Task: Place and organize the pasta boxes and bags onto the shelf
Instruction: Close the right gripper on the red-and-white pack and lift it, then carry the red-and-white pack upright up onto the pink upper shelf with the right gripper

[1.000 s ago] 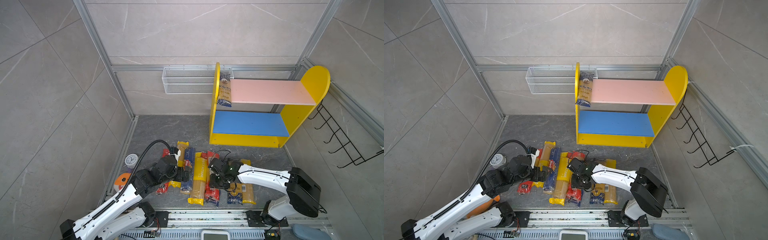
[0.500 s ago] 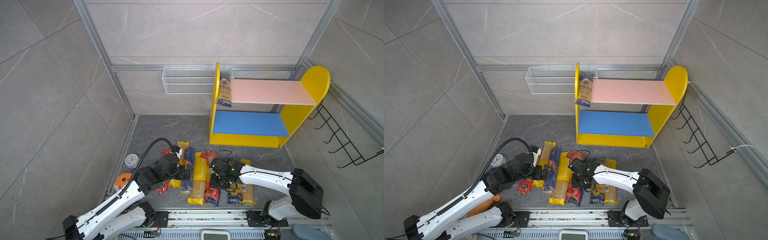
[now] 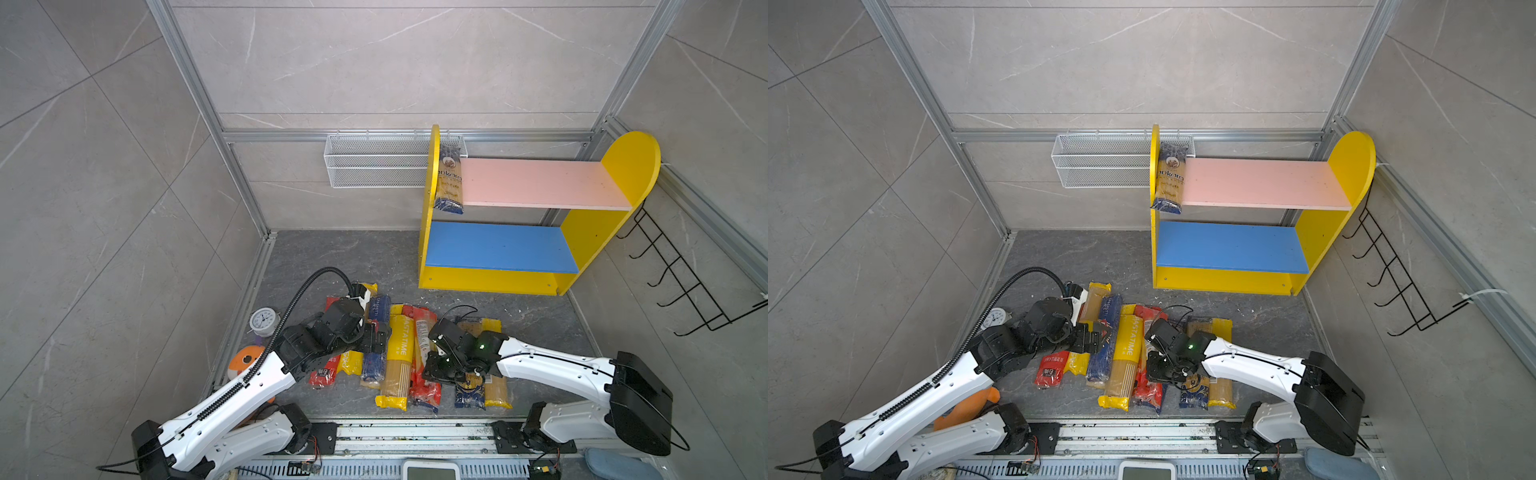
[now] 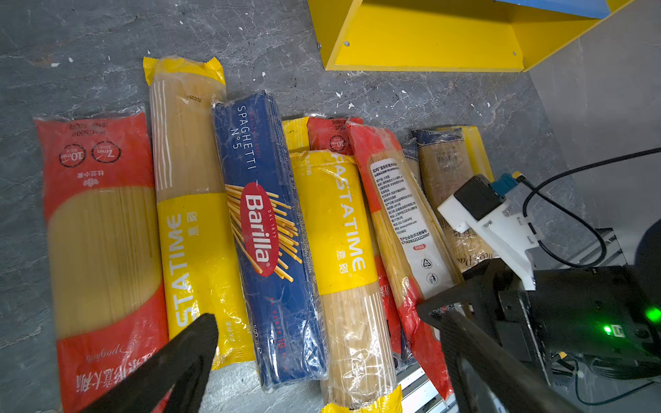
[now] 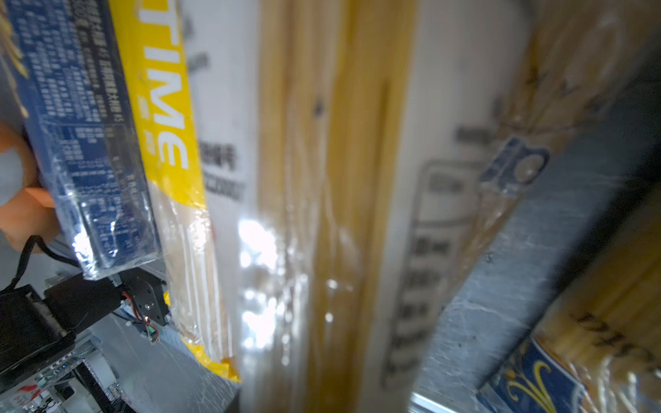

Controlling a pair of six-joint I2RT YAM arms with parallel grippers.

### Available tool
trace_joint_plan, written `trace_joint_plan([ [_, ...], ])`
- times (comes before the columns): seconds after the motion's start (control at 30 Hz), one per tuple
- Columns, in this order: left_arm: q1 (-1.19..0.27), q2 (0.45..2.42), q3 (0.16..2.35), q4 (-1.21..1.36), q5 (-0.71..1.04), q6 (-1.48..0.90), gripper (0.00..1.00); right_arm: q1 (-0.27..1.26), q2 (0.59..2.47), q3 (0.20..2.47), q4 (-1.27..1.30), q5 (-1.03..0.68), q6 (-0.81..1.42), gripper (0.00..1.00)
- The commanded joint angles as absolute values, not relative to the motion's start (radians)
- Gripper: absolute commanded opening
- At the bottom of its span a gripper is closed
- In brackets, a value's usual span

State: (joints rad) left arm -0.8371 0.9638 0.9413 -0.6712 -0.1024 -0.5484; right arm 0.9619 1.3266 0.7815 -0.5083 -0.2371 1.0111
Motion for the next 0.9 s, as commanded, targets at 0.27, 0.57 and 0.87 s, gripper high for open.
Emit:
trace_joint_plan([
  [0.27, -0.84, 0.991, 1.007, -0.657, -0.109, -0.52, 1.0, 0.966, 1.1, 0.778, -0.416, -0.259, 1.034, 0.0],
  [0.57, -0.84, 1.058, 1.08, -0.655, -0.084, -0.497, 1.0, 0.966, 0.908, 0.86, -0.586, -0.199, 1.012, 0.0],
  [0.87, -0.86, 1.159, 1.184, -0.64, -0.063, -0.472, 1.0, 0.966, 0.811, 1.139, -0.921, -0.036, 0.907, 0.0],
])
